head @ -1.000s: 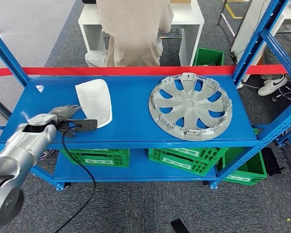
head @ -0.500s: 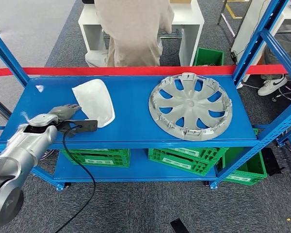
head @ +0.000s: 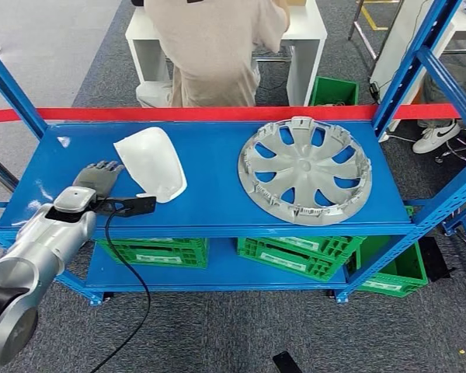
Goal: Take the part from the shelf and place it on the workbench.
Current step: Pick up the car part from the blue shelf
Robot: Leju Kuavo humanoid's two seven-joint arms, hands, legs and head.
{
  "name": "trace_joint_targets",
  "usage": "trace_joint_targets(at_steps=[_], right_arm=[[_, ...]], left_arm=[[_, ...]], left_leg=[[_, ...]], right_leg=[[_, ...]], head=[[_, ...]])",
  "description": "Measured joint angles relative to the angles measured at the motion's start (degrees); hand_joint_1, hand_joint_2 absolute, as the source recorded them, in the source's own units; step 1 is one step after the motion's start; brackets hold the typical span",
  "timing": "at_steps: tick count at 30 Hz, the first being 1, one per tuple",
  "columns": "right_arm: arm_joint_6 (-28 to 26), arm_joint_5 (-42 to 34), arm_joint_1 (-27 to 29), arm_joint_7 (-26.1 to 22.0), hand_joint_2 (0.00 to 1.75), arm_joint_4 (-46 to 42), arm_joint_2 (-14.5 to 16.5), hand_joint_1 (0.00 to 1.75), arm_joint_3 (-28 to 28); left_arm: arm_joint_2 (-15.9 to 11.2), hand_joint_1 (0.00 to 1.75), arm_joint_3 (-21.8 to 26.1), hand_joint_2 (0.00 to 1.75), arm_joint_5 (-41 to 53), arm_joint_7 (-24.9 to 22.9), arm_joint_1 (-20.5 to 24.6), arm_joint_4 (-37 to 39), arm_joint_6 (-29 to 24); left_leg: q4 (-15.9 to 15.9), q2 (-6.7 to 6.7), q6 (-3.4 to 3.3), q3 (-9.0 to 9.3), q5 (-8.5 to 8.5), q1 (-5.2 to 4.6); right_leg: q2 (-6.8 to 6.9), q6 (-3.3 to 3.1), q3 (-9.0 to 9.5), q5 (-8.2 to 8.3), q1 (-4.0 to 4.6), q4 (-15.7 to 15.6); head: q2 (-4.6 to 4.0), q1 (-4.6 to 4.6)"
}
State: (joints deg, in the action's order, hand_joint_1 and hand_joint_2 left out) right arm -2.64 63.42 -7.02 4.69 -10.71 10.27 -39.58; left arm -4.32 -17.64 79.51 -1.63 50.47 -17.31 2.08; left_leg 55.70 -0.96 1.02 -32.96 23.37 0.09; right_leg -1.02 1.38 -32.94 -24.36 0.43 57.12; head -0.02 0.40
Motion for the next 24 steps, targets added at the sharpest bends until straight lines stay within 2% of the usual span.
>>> trace_joint_targets(at_steps=[7,24], right_arm=[[0.09,0.16,0.00,0.05,0.00,0.00,0.01,0.00,0.00],[0.10,0.36,-0.06,0.03,0.00,0.00,0.01,0.00,0.00]], left_arm=[[-0.31,1.75,-0.28,1.75,0.14,-1.10,-0.65,0.33,4.03],[-0.88,1.75,-0.19,1.75,0.20,-1.08,-1.06,0.50,4.57]], left_leg=[[0.00,0.00,0.01,0.15,-0.01,0.00],[0.00,-0.01,0.02,0.24,-0.02,0.00]], right_leg=[[0.00,0.00,0.14,0.00,0.00,0.00],[0.01,0.00,0.25,0.01,0.00,0.00]], head=[[0.00,0.00],[0.00,0.01]])
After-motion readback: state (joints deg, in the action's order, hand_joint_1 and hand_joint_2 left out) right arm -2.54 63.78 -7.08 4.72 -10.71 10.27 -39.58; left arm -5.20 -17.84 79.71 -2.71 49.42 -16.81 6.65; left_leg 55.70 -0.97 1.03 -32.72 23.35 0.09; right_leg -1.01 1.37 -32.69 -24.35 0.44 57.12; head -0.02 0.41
